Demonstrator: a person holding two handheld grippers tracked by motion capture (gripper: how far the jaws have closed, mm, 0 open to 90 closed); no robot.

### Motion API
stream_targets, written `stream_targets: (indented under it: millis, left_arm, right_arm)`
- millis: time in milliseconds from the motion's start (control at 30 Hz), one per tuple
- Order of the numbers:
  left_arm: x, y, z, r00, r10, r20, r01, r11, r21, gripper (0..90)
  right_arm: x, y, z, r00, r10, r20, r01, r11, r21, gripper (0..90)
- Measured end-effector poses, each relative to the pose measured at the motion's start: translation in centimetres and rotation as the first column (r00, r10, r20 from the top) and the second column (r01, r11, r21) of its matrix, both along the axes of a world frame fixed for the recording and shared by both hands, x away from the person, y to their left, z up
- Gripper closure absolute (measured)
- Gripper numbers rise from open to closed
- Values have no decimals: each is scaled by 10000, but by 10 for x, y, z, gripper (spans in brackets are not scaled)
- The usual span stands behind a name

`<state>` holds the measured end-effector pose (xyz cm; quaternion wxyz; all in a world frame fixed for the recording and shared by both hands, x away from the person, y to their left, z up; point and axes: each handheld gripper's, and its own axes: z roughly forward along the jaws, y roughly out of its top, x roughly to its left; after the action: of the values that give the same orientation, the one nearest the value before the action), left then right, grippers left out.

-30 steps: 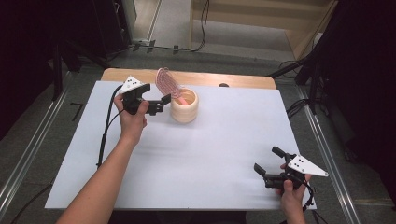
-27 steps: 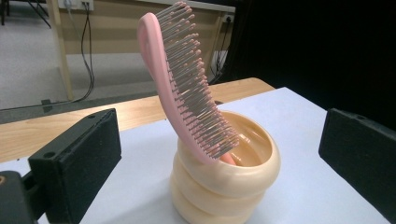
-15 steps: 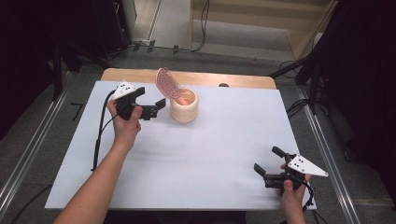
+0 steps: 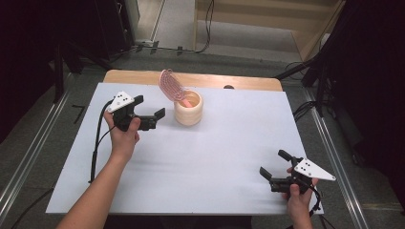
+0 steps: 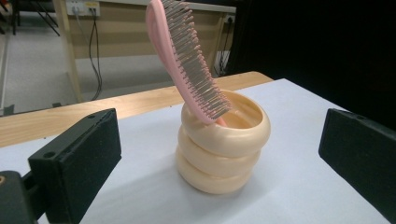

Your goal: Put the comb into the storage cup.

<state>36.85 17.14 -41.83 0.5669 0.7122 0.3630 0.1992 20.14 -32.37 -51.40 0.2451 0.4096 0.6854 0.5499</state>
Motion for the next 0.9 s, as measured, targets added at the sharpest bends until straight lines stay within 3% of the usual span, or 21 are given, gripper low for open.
stream_targets:
  millis: [567, 900]
  left_arm:
    - [-28, 13, -5, 9991, 73, 426, -80, 9999, 152, 0]
    - [-43, 24, -13, 9993, 133, 362, -138, 9998, 156, 0]
  right_arm:
    - [0, 0, 0, 10000, -6, 0, 6, 10000, -17, 0]
    - [0, 0, 0, 10000, -19, -7, 19, 10000, -37, 0]
